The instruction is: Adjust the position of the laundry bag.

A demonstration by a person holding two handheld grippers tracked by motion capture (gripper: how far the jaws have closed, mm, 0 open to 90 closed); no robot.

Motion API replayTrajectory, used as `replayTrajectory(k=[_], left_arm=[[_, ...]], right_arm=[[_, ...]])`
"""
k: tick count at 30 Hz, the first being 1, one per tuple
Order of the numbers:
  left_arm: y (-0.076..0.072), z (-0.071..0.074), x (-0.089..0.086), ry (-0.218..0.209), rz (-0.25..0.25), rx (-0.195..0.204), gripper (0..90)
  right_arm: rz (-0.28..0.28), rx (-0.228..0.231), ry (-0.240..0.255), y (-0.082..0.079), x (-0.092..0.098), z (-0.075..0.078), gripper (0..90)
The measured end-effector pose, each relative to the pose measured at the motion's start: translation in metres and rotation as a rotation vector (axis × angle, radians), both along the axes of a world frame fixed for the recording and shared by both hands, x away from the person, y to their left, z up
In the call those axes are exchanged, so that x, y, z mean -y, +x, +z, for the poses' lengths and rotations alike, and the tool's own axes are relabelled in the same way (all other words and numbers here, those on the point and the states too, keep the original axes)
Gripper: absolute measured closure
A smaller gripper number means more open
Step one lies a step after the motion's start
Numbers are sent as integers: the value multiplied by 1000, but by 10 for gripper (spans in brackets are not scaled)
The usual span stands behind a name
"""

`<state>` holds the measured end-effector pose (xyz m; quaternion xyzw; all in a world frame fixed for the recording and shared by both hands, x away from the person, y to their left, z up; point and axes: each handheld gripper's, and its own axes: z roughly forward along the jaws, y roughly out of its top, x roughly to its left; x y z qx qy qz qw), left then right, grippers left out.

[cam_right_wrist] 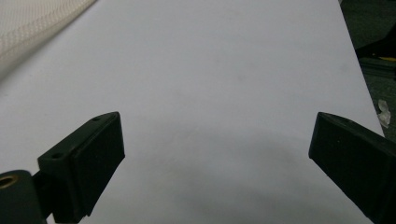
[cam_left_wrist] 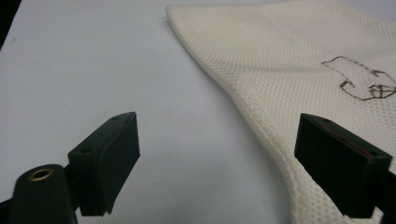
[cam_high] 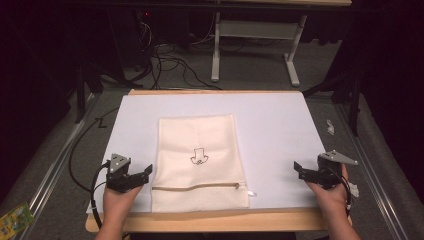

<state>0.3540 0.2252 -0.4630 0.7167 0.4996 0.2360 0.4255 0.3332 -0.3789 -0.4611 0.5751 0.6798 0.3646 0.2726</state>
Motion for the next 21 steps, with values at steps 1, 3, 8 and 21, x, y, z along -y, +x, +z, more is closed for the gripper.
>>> replayTrajectory(k=[1,3,8,21], left_arm=[[-1,1,0,-11,9,-6,161],[-1,0,2,-39,8,-16,161],[1,0,9,-15,-5,-9,173],[-2,8,18,42,-98,42,184]], right_arm=[[-3,0,5,0,0,1,37],[-7,6,5,-1,1,2,36],[-5,19,3,-1,2,4,35],[158,61,17,-11,-38,16,43]])
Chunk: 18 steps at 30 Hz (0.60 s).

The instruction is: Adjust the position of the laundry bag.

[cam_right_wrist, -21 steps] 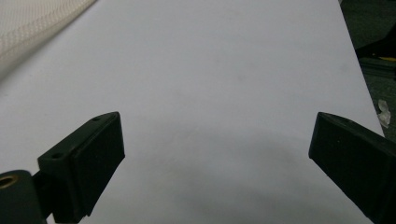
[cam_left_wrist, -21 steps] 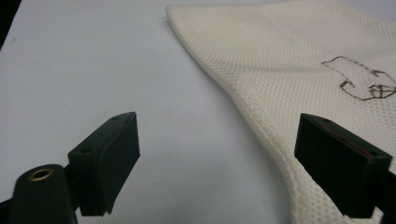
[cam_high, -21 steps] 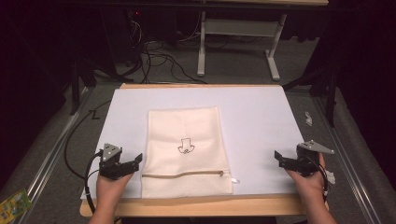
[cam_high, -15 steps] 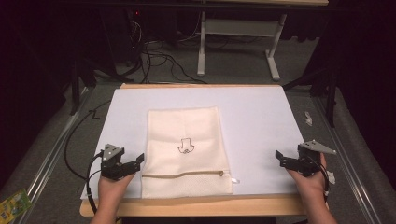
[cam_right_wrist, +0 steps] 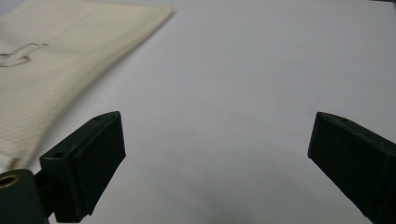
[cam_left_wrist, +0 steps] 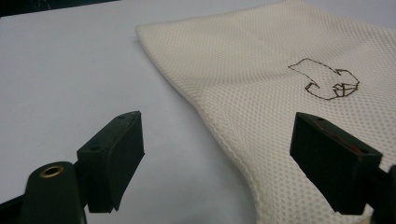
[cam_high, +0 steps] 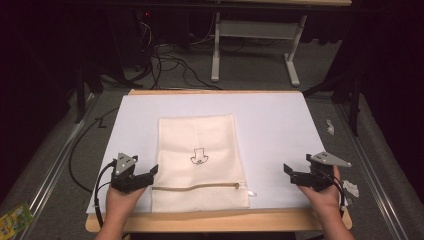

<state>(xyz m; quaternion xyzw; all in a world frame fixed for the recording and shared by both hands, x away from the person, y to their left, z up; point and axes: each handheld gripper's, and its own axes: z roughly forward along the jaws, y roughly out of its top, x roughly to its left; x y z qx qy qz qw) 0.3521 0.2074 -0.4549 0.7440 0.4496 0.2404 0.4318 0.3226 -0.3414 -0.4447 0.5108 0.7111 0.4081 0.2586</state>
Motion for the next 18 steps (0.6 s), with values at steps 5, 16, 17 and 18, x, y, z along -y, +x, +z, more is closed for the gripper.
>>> replayTrajectory(k=[5,16,17,18], left_arm=[[3,-3,9,-41,-49,-67,225],[6,-11,15,9,-80,-136,412],[6,-10,13,-6,-77,-126,405],[6,-10,13,-6,-77,-126,397]], right_arm=[[55,51,24,1,-39,9,159],[153,-103,17,78,-122,-8,382],[152,-129,1,93,-134,-13,408],[152,-129,1,93,-134,-13,408]])
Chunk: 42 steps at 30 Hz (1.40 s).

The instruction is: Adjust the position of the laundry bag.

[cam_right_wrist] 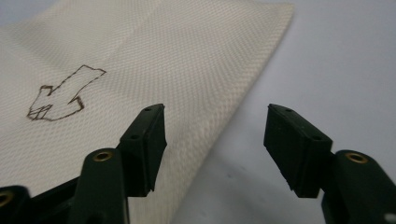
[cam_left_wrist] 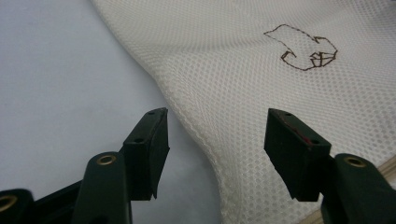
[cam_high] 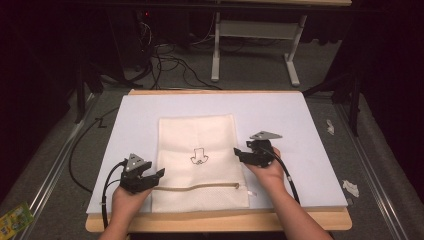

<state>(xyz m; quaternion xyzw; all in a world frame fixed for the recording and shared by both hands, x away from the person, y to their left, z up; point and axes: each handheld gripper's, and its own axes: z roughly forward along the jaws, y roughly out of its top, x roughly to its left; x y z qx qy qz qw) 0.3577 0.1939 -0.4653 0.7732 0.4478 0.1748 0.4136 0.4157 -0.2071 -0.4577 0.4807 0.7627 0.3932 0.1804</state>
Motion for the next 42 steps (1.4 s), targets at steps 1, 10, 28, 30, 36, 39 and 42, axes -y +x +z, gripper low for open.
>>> replayTrajectory(k=[1,10,28,30,36,39,42], left_arm=[[-1,1,-1,-1,-5,9,389],[-4,1,-1,-16,-30,12,375],[-9,7,14,-62,-105,27,329],[-10,8,15,-56,-114,33,331],[-13,9,19,-49,-140,41,333],[-16,11,21,-32,-153,71,342],[-18,13,22,-34,-156,93,337]], right_arm=[[10,-26,-11,12,-11,-3,449],[43,-68,-101,16,-25,-13,878],[-168,-32,-80,17,92,6,629],[-154,6,-74,2,95,15,585],[-108,-15,-48,-55,111,19,553],[-121,-19,-20,-89,119,9,549],[-119,-21,-5,-100,121,5,547]])
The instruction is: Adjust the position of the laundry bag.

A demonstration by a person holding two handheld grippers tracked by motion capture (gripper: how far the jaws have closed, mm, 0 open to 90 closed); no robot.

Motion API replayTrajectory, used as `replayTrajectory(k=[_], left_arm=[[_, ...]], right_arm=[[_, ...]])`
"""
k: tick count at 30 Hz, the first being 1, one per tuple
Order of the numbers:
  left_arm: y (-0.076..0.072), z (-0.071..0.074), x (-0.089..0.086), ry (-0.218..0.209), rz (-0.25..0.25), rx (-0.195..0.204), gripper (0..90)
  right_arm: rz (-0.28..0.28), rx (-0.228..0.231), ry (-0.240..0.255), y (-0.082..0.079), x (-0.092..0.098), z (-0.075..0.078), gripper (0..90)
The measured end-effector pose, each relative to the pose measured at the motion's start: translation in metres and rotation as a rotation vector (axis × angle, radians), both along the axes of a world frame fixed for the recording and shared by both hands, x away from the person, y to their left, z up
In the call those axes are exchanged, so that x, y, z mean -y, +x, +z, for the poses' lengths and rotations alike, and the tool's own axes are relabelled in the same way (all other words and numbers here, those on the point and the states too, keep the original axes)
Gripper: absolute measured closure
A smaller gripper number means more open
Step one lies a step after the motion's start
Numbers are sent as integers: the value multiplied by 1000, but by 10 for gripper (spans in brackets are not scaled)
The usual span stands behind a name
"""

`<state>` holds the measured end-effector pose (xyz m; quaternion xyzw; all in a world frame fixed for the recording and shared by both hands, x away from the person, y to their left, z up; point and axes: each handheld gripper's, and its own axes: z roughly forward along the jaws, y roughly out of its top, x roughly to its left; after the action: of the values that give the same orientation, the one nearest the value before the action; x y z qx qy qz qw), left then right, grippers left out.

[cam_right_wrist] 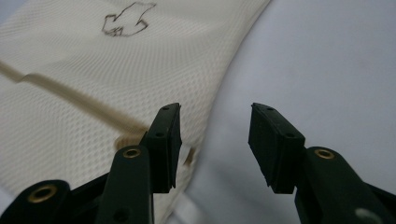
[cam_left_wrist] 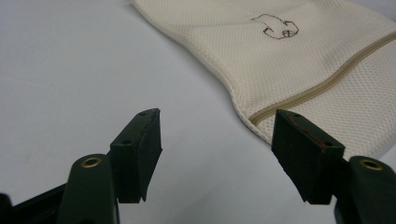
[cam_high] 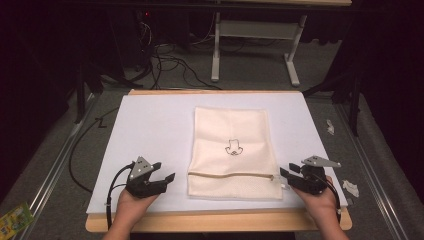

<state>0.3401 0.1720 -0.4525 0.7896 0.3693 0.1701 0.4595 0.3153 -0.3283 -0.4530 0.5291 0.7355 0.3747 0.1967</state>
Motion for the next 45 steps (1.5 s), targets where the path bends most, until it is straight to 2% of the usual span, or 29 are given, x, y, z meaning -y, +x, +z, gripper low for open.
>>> replayTrajectory(k=[1,2,4,7,10,13,16,19,21,22,25,29,33,35,40,42,45], left_arm=[[0,0,0,-7,-4,10,336],[0,1,1,-13,-8,15,336],[0,1,3,-18,-11,21,336],[0,0,3,-25,-9,23,336],[0,0,3,-24,-8,31,336],[-2,0,2,-32,-1,50,344],[-5,2,0,-45,-1,53,344],[-6,2,-1,-52,4,57,337],[-6,1,-1,-49,4,50,335],[-6,1,-1,-49,4,50,334],[-4,-1,0,-54,3,41,331],[-2,-4,0,-60,12,32,331],[3,-7,-2,-57,21,20,333],[4,-8,-2,-58,23,12,333],[1,-5,-3,-54,31,18,328],[1,-5,-3,-61,35,15,328],[3,-6,-3,-50,43,4,327]], right_arm=[[10,-20,16,-3,0,-2,534],[28,-30,11,-3,-1,-2,537],[17,-22,18,-5,-1,-1,538],[13,-54,45,0,0,-7,572],[48,-90,33,3,-3,-13,611],[80,-130,47,5,-6,-20,630],[84,-128,43,5,-6,-20,642],[91,-116,13,4,-7,-20,681],[88,-109,0,3,-12,-21,737],[88,-109,0,3,-12,-21,737],[103,-106,-37,3,-16,-19,796],[117,-115,-36,5,-16,-18,831],[125,-100,-52,5,-18,-15,844],[125,-73,-52,3,-21,-10,845],[137,-35,-57,1,-22,-4,845],[138,-29,-49,1,-21,-3,845],[143,-24,-50,1,-21,-3,845]])
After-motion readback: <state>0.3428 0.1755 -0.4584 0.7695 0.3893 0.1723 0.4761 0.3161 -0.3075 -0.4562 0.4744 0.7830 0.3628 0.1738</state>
